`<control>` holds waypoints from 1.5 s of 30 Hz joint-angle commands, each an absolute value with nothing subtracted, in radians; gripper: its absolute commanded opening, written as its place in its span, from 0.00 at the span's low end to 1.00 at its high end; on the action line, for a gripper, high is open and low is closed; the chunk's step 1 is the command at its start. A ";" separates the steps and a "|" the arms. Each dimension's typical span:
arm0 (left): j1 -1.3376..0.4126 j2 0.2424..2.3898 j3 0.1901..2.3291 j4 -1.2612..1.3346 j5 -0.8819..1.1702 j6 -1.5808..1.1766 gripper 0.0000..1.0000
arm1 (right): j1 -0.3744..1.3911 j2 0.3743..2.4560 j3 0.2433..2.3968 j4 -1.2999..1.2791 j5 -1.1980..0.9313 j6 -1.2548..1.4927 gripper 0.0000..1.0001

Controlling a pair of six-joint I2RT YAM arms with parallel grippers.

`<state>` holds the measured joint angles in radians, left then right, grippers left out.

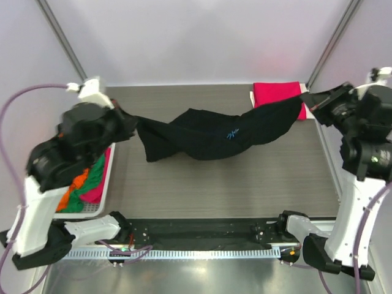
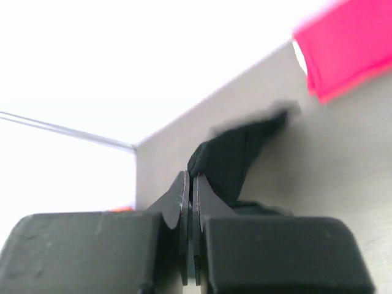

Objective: Fold and stack the t-shirts
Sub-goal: Flatten the tshirt out

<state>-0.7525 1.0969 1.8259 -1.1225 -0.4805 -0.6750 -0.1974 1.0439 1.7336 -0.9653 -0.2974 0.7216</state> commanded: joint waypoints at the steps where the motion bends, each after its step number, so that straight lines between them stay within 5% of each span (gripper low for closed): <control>1: -0.755 1.034 1.911 -1.164 -0.485 -0.598 0.00 | -0.196 1.013 1.954 -1.029 -0.184 0.735 0.01; 12: -0.753 0.805 1.951 -0.990 -0.281 -0.492 0.00 | 0.021 0.813 2.306 -0.951 0.377 0.596 0.01; 18: -0.753 0.871 1.910 -1.015 -0.314 -0.543 0.00 | 0.117 0.882 2.315 -0.881 0.320 0.459 0.01; 25: -0.718 1.097 1.826 -1.091 -0.624 -0.629 0.00 | 0.110 1.208 2.172 -0.864 0.146 0.476 0.01; 29: -0.358 1.247 1.569 -0.952 -0.252 -0.687 0.00 | 0.115 1.557 2.115 -0.792 0.104 0.473 0.01; 32: -0.142 1.462 1.410 -0.900 -0.094 -0.709 0.00 | 0.130 1.899 2.376 -0.926 0.121 0.460 0.01; 33: -0.070 1.524 1.401 -0.913 -0.031 -0.704 0.00 | 0.133 1.984 2.441 -0.968 0.109 0.453 0.25; 34: -0.054 1.586 1.397 -0.920 0.051 -0.675 0.18 | 0.140 2.043 2.500 -1.042 0.109 0.440 0.54; 35: -0.052 1.633 1.375 -0.902 0.057 -0.661 0.45 | 0.158 2.110 2.555 -1.066 0.135 0.419 0.93; 39: -0.052 1.574 1.264 -0.802 0.031 -0.637 0.88 | 0.175 1.974 2.262 -0.981 0.183 0.411 1.00; 45: -0.054 1.517 1.227 -0.798 -0.049 -0.595 0.92 | 0.219 1.598 1.582 -0.631 0.103 0.504 0.99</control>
<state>-0.0563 1.5833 1.2144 -0.8501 -0.0284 -0.6361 0.1875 1.9213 1.7248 -0.8463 0.1352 0.4541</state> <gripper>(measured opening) 0.919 0.995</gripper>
